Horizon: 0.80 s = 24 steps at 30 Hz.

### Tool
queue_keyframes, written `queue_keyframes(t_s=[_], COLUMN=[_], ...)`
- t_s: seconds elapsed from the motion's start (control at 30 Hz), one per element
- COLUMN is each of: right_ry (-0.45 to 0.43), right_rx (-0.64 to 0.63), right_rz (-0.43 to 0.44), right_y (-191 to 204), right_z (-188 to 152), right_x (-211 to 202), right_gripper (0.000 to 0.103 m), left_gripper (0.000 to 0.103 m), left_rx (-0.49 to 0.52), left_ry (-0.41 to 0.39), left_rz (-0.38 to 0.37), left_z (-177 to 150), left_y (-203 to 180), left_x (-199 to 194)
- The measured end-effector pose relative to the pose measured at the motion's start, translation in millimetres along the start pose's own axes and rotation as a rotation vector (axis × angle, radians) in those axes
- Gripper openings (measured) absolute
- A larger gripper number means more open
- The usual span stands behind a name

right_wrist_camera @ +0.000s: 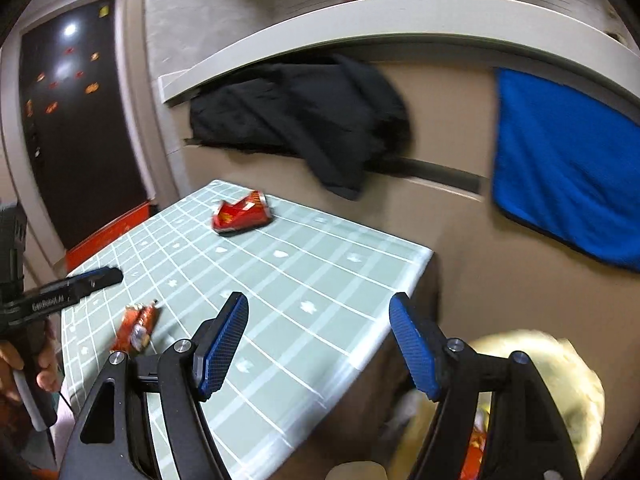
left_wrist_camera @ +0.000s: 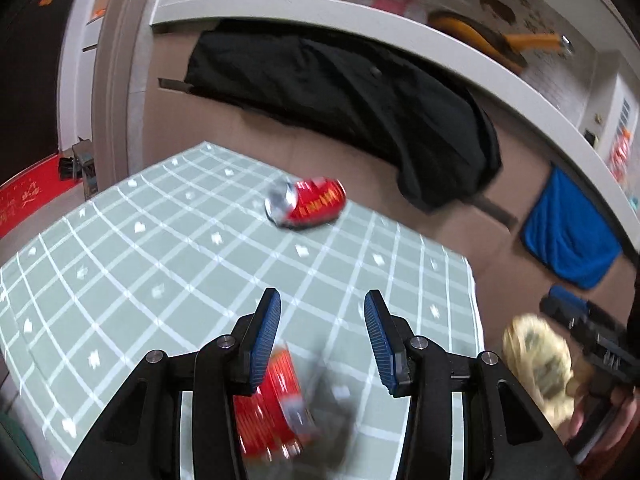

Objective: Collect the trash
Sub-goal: 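Move both tools back toward the red can and red wrappers, then grasp the red can with the left gripper while the right grasps the red wrappers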

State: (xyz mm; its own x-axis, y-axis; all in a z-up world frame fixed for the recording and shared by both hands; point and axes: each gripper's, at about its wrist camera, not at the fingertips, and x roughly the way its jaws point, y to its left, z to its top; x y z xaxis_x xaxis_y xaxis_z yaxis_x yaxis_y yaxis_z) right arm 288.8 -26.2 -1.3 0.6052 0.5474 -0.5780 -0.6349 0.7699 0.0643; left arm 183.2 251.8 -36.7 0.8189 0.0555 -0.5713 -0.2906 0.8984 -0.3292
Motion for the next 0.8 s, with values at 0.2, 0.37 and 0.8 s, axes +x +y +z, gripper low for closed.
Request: queue_keyframes(t_s=[0.2, 0.37, 0.8], right_ry=[-0.002, 0.024, 0.098], right_rx=[-0.027, -0.014, 0.019], right_rz=[0.021, 0.03, 0.023], right_y=[21, 15, -13], right_z=[8, -2, -35], right_x=[32, 49, 61], right_gripper=[0.07, 0.07, 0.07], left_gripper=[0.045, 0.045, 0.025], left_rx=[-0.03, -0.018, -0.033], left_ry=[-0.046, -0.011, 0.087], left_rz=[0.029, 0.095, 0.222], left_z=[43, 65, 87], left_y=[7, 11, 25], left_x=[59, 131, 220])
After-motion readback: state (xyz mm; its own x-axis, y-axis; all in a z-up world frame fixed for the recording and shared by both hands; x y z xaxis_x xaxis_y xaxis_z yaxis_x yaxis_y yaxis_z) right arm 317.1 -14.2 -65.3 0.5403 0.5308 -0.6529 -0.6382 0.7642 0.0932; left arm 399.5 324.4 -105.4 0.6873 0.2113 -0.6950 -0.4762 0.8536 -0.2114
